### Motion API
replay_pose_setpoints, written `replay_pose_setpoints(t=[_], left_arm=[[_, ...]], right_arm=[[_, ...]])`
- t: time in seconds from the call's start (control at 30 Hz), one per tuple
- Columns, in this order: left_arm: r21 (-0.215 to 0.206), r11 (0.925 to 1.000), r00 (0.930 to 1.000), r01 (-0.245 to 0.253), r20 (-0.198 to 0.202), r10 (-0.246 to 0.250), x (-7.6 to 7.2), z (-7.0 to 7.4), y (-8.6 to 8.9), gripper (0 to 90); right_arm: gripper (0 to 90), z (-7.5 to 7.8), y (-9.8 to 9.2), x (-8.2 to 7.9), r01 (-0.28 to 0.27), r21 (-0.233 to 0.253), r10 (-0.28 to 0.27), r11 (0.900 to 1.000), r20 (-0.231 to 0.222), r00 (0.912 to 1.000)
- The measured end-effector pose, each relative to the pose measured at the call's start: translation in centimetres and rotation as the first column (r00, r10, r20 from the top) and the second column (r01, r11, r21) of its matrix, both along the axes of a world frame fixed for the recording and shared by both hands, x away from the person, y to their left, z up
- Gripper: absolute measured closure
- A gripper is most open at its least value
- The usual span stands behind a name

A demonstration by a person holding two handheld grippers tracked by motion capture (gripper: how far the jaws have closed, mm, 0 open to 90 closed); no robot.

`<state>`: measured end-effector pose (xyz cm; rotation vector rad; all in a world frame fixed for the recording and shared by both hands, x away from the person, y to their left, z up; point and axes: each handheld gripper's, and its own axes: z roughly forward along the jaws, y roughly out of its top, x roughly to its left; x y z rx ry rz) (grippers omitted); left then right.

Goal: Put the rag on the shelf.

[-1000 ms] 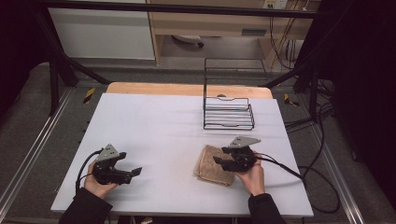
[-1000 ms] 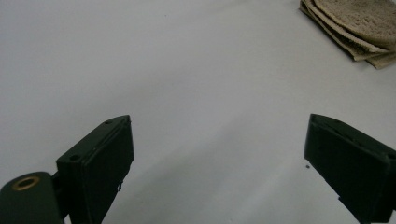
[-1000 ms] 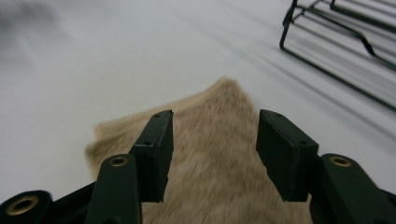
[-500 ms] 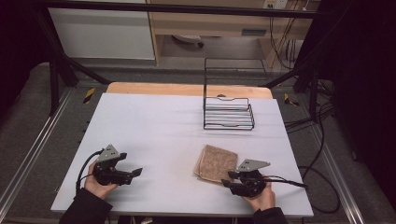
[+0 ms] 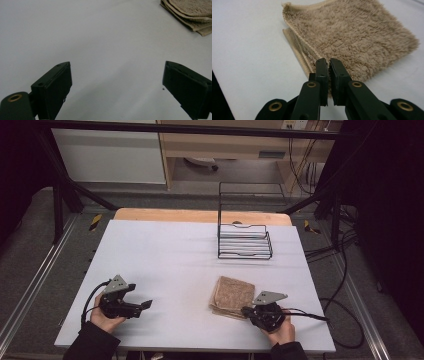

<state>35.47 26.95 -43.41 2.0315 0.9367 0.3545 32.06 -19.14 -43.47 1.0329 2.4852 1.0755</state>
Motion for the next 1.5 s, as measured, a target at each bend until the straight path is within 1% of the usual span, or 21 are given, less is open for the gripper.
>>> replay_pose_setpoints(t=[0.13,0.27,0.3,0.37,0.4,0.43,0.47,0.53,0.57,0.6,0.63,0.67,0.7,0.83,0.87,0.97,1.13,1.23,1.27,1.37,1.5], left_arm=[[0.002,1.0,1.0,0.0,0.0,0.0,0.0,0.0,0.0,8.6],[0.002,1.0,1.0,0.002,-0.001,-0.002,0.0,0.0,-0.1,8.6],[0.0,1.0,1.0,0.001,-0.003,-0.001,-0.1,0.0,-0.1,8.7],[-0.004,1.0,1.0,0.0,-0.007,0.0,-0.1,0.0,-0.2,8.7],[-0.004,1.0,1.0,0.001,-0.009,-0.001,-0.1,0.0,-0.3,8.7],[-0.002,1.0,1.0,0.003,-0.009,-0.003,0.0,0.1,-0.4,8.8],[-0.003,1.0,0.9999,0.002,-0.011,-0.002,0.0,0.1,-0.5,8.8],[-0.008,1.0,0.9999,-0.001,-0.016,0.0,0.0,0.3,-0.8,8.8],[-0.01,0.9999,0.9998,-0.001,-0.018,0.001,0.1,0.3,-0.9,8.8],[-0.015,0.9999,0.9998,-0.004,-0.02,0.004,0.1,0.4,-1.0,8.8],[-0.014,0.9999,0.9998,-0.005,-0.022,0.004,0.2,0.5,-1.1,8.8],[-0.021,0.9998,0.9997,-0.006,-0.024,0.006,0.2,0.5,-1.3,8.7],[-0.023,0.9997,0.9996,-0.005,-0.028,0.004,0.3,0.6,-1.4,8.7],[-0.044,0.999,0.9994,-0.004,-0.033,0.003,0.7,1.1,-2.1,8.2],[-0.049,0.9988,0.9994,-0.004,-0.034,0.002,0.8,1.3,-2.4,8.2],[-0.048,0.9989,0.9995,0.003,-0.032,-0.004,1.2,1.6,-3.6,8.0],[-0.042,0.9986,0.999,0.031,-0.032,-0.033,2.1,2.1,-6.4,7.6],[-0.042,0.9978,0.9979,0.052,-0.036,-0.054,2.7,2.3,-8.4,7.5],[-0.039,0.9974,0.9974,0.06,-0.037,-0.062,2.9,2.3,-9.1,7.5],[-0.041,0.9964,0.996,0.075,-0.045,-0.077,3.5,2.3,-11.3,7.5],[-0.039,0.9953,0.9945,0.089,-0.051,-0.091,4.5,2.3,-13.8,7.9]], right_arm=[[85.2,0.6,-0.6,-0.2,0.0,-0.001,0.0,1.0,0.011,0.9999],[84.0,0.0,-0.6,-0.1,-0.028,-0.063,0.027,0.998,-0.015,0.9995],[83.3,-0.1,-0.6,-0.1,-0.029,-0.067,0.028,0.997,-0.018,0.9994],[75.4,0.2,-0.8,-0.1,-0.025,-0.03,0.024,0.999,-0.033,0.9992],[75.4,0.2,-0.8,-0.1,-0.025,-0.03,0.024,0.999,-0.033,0.9992],[70.4,0.5,-1.2,-0.1,-0.02,0.013,0.021,1.0,-0.028,0.9994],[70.4,0.5,-1.2,-0.1,-0.02,0.013,0.021,1.0,-0.028,0.9994],[62.7,0.9,-1.5,0.1,-0.006,0.047,0.007,0.999,-0.011,0.9999],[56.1,1.2,-1.9,0.5,0.011,0.085,-0.012,0.996,0.002,0.9999],[52.0,1.3,-2.0,0.7,0.022,0.099,-0.023,0.995,0.014,0.9996],[52.0,1.3,-2.0,0.7,0.022,0.099,-0.023,0.995,0.014,0.9996],[47.2,1.3,-2.4,1.4,0.042,0.121,-0.044,0.992,0.013,0.999],[47.2,1.3,-2.4,1.4,0.042,0.121,-0.044,0.992,0.013,0.999],[30.5,0.9,-3.5,3.0,0.112,0.165,-0.115,0.98,0.013,0.9932],[30.5,0.9,-3.5,3.0,0.112,0.165,-0.115,0.98,0.013,0.9932],[19.4,0.7,-4.2,4.2,0.144,0.192,-0.151,0.971,0.02,0.9884],[10.8,0.2,-4.8,5.5,0.169,0.197,-0.177,0.966,0.026,0.9839],[10.0,-0.2,-5.0,5.9,0.19,0.194,-0.195,0.963,0.006,0.9809],[10.1,-0.5,-5.3,6.0,0.204,0.2,-0.205,0.958,-0.014,0.9786],[8.4,-0.7,-5.6,5.8,0.213,0.206,-0.213,0.955,-0.024,0.9768],[6.2,-0.7,-5.6,5.5,0.216,0.195,-0.213,0.957,-0.037,0.9763]])
